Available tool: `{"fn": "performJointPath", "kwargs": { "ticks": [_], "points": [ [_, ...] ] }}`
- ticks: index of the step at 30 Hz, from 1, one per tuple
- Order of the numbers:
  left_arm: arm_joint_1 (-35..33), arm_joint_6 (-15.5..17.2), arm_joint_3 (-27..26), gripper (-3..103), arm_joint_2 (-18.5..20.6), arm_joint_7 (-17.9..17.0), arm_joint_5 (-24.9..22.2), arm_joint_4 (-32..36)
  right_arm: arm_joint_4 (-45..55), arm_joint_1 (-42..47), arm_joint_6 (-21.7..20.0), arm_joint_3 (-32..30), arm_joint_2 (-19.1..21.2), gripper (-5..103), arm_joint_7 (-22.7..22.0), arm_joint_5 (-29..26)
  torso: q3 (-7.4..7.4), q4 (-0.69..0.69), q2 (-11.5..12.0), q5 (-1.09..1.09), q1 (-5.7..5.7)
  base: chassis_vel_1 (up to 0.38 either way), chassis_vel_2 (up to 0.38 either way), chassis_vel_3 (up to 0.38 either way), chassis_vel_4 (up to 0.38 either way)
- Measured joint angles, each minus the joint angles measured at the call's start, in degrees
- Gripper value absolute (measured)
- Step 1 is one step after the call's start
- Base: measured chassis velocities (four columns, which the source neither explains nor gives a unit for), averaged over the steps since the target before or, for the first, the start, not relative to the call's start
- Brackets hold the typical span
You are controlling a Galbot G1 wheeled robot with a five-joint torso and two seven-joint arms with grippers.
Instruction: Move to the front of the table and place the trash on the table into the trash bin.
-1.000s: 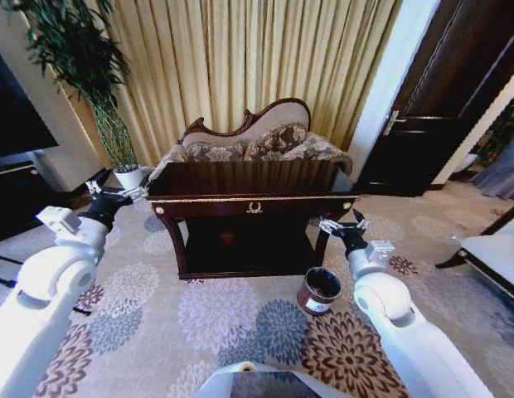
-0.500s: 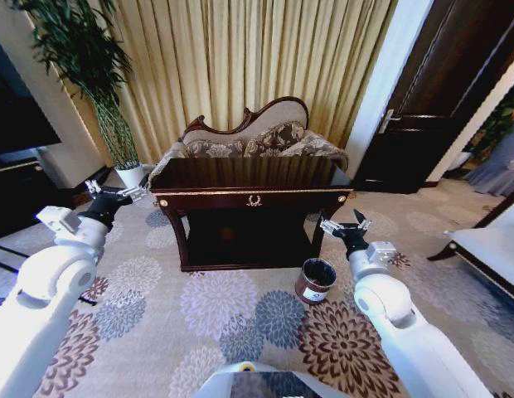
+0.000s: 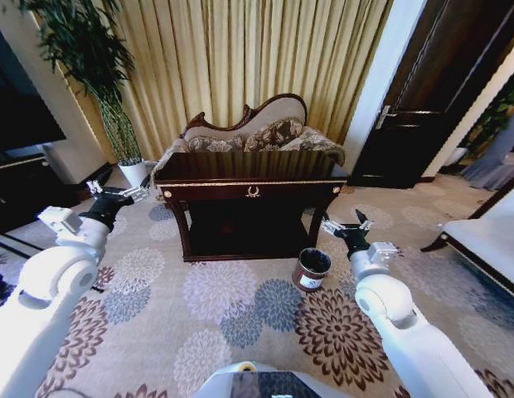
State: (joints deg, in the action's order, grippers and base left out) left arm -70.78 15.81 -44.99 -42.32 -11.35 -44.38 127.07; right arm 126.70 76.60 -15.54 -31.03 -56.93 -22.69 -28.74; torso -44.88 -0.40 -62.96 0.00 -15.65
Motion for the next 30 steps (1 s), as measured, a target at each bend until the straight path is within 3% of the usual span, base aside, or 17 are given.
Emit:
{"fn": "performJointPath", "kwargs": {
  "ticks": [30],
  "points": [
    [0.26, -0.20, 0.79, 100, -0.15, 0.92, 0.14, 0.13, -1.12, 0.57, 1.74, -0.24, -0.34, 100, 0.66, 1.75, 0.01, -0.01, -0.01, -0.01, 0.01, 0.138, -0.138, -0.138, 0.150]
  ]
}}
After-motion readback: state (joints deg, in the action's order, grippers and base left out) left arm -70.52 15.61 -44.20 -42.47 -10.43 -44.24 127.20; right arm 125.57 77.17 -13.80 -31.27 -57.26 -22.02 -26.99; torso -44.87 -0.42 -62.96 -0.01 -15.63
